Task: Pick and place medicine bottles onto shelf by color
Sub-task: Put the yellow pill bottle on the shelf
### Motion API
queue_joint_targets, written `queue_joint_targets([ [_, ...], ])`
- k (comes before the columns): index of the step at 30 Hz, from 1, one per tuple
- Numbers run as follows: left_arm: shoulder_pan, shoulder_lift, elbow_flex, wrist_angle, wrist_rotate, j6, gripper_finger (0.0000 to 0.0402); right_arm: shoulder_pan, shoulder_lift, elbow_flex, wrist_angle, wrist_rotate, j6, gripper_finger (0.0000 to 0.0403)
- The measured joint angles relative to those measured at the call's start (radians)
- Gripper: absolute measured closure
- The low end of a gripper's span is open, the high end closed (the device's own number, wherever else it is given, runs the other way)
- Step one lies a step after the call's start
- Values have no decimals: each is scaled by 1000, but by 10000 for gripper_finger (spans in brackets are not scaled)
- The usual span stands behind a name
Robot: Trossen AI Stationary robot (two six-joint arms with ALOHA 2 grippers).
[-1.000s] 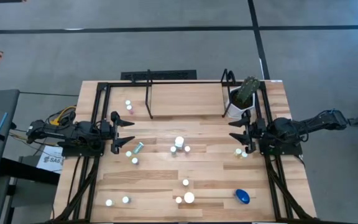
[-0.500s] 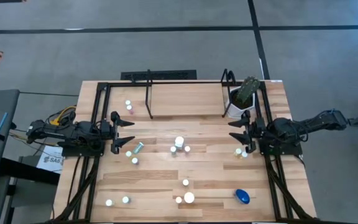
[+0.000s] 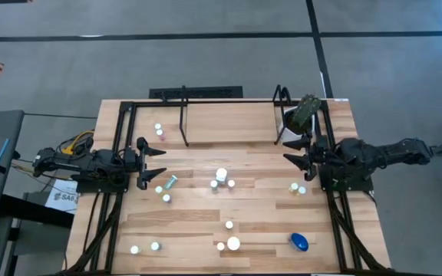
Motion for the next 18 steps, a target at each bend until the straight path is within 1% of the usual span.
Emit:
queue_joint_targets([
  [3, 0, 0, 0, 0, 0, 0, 113, -12, 38, 62, -133, 55, 6, 163],
  [6, 0, 0, 0, 0, 0, 0, 113, -20, 92, 133, -250, 83, 58, 163],
  [12, 0, 0, 0, 0, 0, 0, 113, -24, 227, 268, -490, 125, 232, 163],
  [15, 0, 0, 0, 0, 0, 0, 113, -24, 306, 334, -613, 129, 334, 163],
  [18, 0, 0, 0, 0, 0, 0, 113, -12, 382, 402, -777, 127, 450, 163],
])
